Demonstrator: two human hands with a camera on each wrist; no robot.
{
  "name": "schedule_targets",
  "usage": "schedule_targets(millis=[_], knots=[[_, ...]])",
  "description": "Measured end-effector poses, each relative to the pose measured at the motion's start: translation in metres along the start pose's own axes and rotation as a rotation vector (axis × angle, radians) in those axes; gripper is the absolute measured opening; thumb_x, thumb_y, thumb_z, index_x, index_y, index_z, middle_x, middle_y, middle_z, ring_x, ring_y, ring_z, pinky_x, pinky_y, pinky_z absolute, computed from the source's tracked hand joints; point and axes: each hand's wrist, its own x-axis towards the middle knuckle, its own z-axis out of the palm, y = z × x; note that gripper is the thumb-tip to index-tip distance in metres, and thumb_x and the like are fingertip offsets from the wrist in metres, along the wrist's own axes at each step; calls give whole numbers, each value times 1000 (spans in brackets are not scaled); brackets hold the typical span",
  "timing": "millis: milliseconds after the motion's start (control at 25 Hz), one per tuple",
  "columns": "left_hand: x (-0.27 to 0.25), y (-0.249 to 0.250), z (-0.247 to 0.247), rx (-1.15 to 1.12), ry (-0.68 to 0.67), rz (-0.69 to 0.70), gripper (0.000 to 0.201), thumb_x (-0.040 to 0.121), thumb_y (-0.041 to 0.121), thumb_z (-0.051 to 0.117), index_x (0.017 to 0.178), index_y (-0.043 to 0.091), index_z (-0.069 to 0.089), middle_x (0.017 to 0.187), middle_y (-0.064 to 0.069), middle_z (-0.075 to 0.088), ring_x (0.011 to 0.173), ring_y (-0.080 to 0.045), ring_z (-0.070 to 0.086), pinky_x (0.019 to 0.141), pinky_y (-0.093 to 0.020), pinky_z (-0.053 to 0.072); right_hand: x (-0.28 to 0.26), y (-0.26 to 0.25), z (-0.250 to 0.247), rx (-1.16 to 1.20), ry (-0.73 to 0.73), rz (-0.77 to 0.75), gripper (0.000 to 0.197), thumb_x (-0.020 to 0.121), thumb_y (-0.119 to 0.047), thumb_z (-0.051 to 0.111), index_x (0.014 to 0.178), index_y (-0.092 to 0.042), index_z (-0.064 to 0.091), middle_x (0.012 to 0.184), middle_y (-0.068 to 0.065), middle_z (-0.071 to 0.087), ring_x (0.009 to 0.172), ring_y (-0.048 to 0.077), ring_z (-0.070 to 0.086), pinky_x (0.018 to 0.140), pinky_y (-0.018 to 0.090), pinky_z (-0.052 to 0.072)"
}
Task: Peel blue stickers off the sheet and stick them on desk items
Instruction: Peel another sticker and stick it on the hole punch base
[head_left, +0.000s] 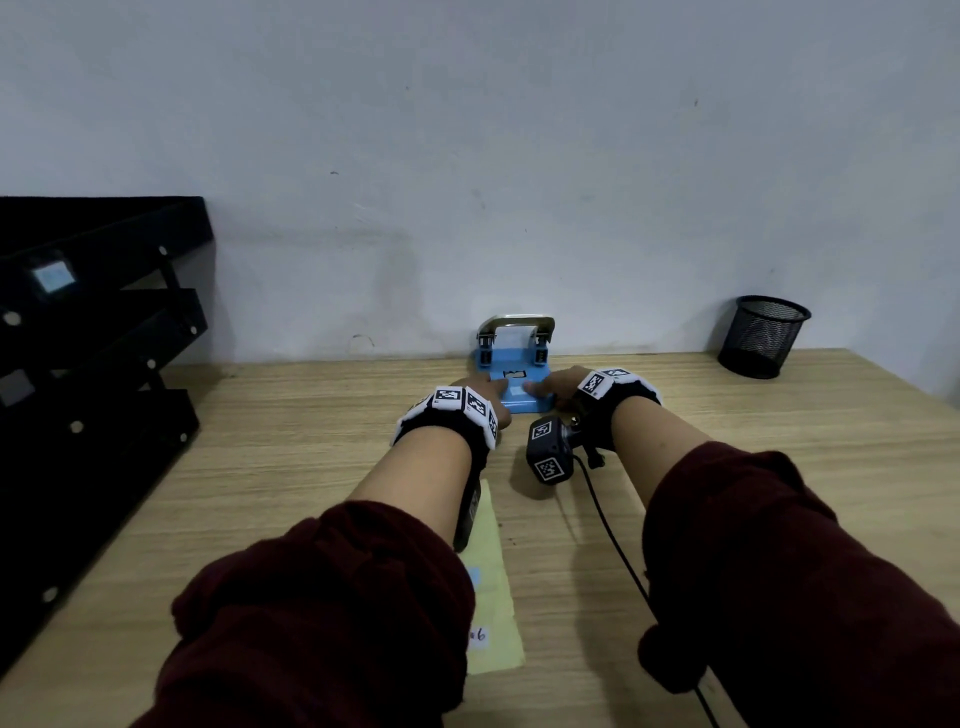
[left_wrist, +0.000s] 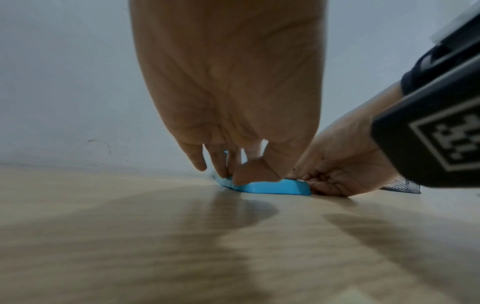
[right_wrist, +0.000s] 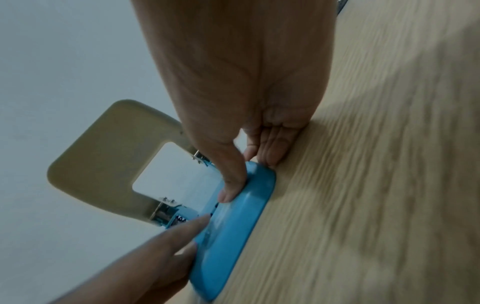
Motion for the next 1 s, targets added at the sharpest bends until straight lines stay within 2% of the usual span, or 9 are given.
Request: schedule_targets(millis=[200, 320, 400, 480, 520, 680, 800, 920, 1000], knots=[[-8, -3, -3, -39, -20, 42, 52, 91, 9, 45, 142, 16, 39, 142, -16, 43, 125, -33, 49, 96, -34, 41, -6, 3, -6, -350, 58, -96, 55, 100, -45, 31, 127, -2, 52, 131, 20, 57, 112, 33, 56, 95, 37, 44], [-9, 0, -3, -67, -24, 42, 44, 89, 8, 47, 132, 10, 43, 135, -18, 46, 117, -34, 53, 79, -32, 36, -3, 9, -8, -65, 1, -65, 36, 102, -22, 34, 130, -5, 49, 134, 16, 53, 121, 31, 53, 91, 33, 47], [-9, -1, -3, -79, -28, 35, 43, 88, 7, 47, 131, 10, 42, 134, -17, 46, 116, -34, 53, 77, -31, 33, 6, 11, -9, 284, -59, -86, 16, 99, -15, 42, 94, -18, 58, 93, 7, 62, 82, 18, 62, 64, 24, 48], [-10, -2, -3, -91, -23, 31, 45, 87, 7, 47, 131, 11, 42, 135, -16, 45, 116, -34, 53, 78, -32, 34, 6, 8, -9, 333, -50, -39, 36, 97, -28, 47, 64, -18, 38, 47, -2, 44, 40, 10, 42, 43, 23, 36], [-11, -2, -3, -93, -21, 29, 45, 87, 7, 47, 131, 11, 42, 135, -16, 45, 117, -34, 53, 80, -33, 36, 4, 7, -7, 362, -62, -16, 43, 94, -36, 52, 60, -16, 34, 41, -2, 36, 35, 11, 34, 40, 21, 31], [-10, -1, -2, -78, -8, 20, 43, 89, 8, 48, 132, 9, 42, 136, -16, 44, 118, -35, 52, 87, -38, 40, 3, 0, -3, 178, -76, 11, 46, 82, -44, 68, 74, -5, 46, 74, 10, 50, 70, 24, 53, 65, 30, 43], [-6, -2, 2, -88, 10, 36, 42, 88, 7, 49, 130, 8, 43, 134, -18, 46, 115, -34, 54, 77, -33, 35, 13, -3, -2, 148, -52, -55, 38, 96, -26, 52, 64, -12, 37, 67, 6, 39, 58, 19, 38, 56, 28, 36], [-4, -4, 0, -131, -11, 32, 44, 91, 7, 47, 134, 7, 42, 138, -18, 45, 120, -34, 52, 78, -29, 31, 19, 0, -1, 111, 28, -123, 31, 95, -17, 49, 66, -20, 39, 73, -3, 39, 63, 10, 39, 83, 36, 49], [-6, -8, -3, -199, -33, 26, 49, 93, 5, 45, 141, 9, 40, 145, -17, 44, 127, -32, 50, 83, -25, 34, 10, 2, -3, 198, 29, -95, 16, 96, -10, 46, 81, -14, 50, 77, 0, 42, 67, 12, 43, 77, 28, 52]])
